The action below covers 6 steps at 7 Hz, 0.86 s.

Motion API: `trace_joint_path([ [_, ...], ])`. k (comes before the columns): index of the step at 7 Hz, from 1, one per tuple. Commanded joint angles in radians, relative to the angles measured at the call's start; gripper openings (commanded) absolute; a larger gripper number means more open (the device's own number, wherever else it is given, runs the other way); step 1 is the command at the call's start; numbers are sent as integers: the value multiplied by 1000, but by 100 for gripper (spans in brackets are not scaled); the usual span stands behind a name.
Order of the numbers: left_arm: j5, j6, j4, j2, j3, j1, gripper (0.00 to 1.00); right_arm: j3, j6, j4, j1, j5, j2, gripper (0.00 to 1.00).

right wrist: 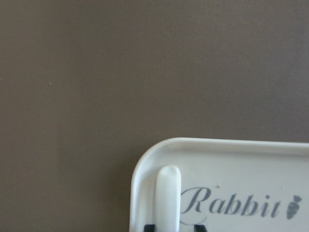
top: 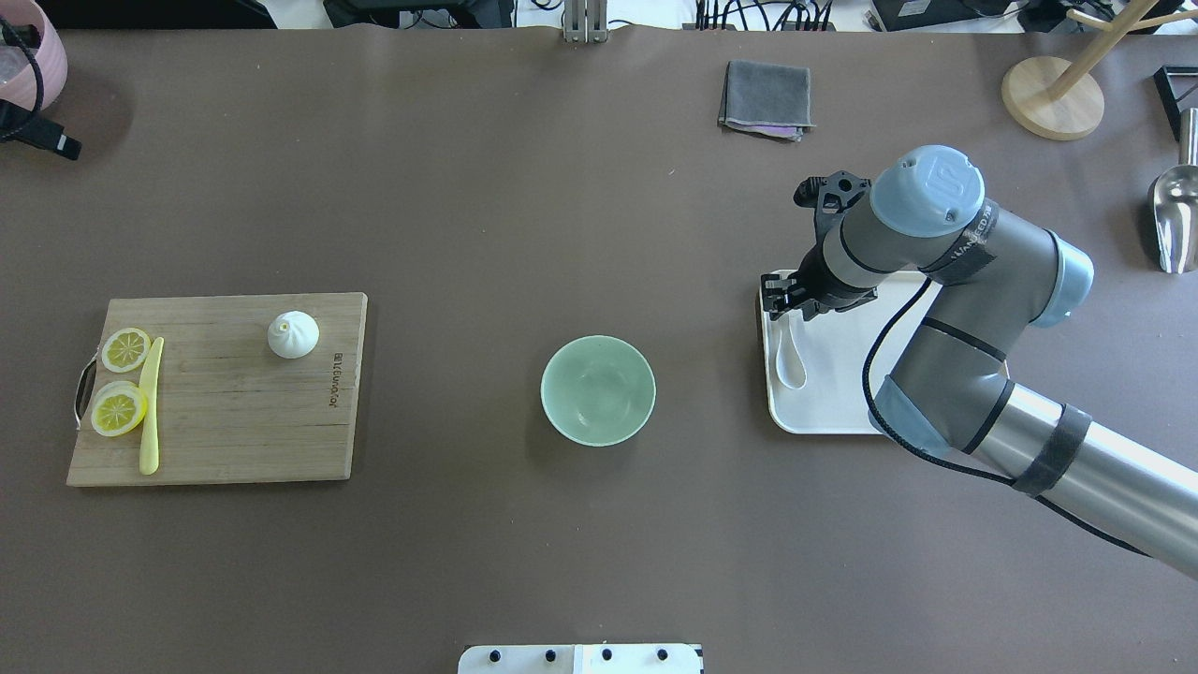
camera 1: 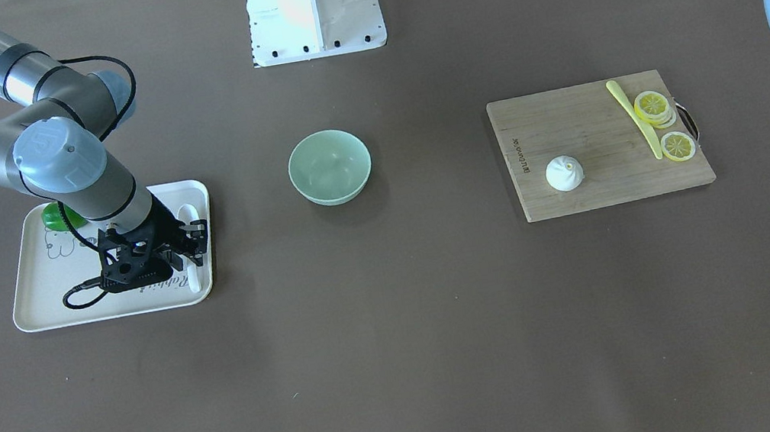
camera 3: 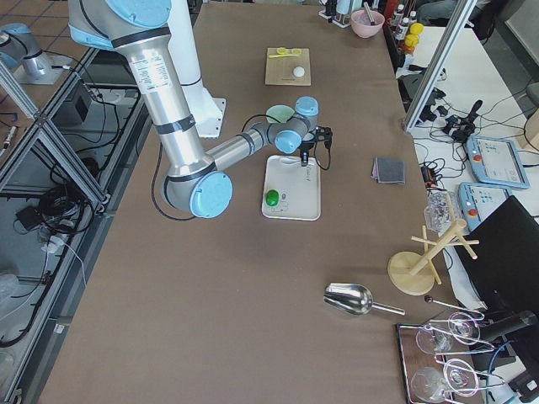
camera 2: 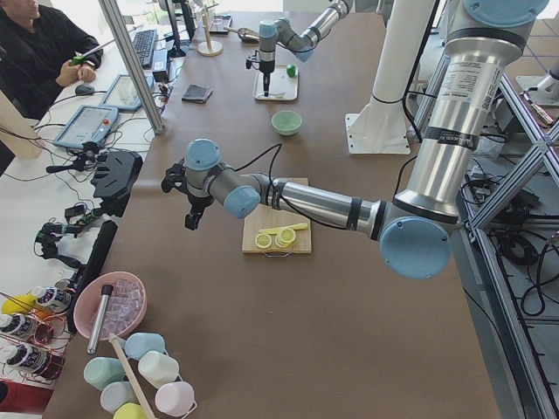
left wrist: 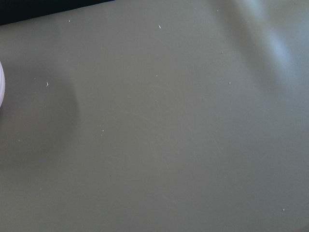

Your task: Put spoon and bun in bowl

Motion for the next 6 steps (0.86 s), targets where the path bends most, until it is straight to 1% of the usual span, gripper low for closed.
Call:
trace_joint_path([
  [1,-2,0,0,0,-1,0,98,0,0,0,-12,0,1,39],
  [3,-2,-2,0,-2,-1,1,98,0,0,0,-15,0,0,39],
  [4,-2,-2,0,-2,-4,1,98,0,0,0,-15,0,0,32],
  [5,0,-6,0,-3,-14,1,98,1,2,0,-14,1,0,1],
  [6,-2,-35,0,-24,-8,1,98,3,0,0,-8,3,-2,0],
])
